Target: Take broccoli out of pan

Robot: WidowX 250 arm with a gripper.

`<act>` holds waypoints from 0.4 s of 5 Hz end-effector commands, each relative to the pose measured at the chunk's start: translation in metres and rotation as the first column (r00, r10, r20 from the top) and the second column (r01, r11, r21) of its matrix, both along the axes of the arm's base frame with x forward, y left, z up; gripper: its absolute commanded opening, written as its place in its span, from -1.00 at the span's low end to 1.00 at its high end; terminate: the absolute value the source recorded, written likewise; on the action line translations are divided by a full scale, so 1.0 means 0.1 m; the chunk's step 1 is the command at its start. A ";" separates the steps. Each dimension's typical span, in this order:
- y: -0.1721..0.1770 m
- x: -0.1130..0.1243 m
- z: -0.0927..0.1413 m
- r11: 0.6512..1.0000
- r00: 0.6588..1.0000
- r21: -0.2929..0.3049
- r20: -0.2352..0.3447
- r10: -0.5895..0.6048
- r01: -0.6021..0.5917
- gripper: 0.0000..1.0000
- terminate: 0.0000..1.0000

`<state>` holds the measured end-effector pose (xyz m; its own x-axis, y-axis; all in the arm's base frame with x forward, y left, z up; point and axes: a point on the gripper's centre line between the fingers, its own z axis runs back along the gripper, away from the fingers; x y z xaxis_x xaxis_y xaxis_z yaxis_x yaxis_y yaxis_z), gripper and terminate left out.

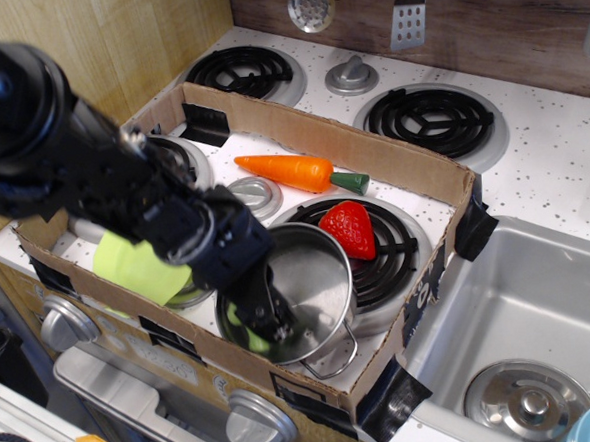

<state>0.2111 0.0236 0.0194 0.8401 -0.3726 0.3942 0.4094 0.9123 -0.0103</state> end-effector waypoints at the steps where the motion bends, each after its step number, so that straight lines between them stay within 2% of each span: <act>1: 0.18 0.24 0.56 0.996 0.996 0.016 -0.024 0.089 -0.089 -1.00 -1.00; 2: 0.50 0.34 0.72 0.998 0.996 0.001 -0.058 0.063 -0.063 -1.00 -1.00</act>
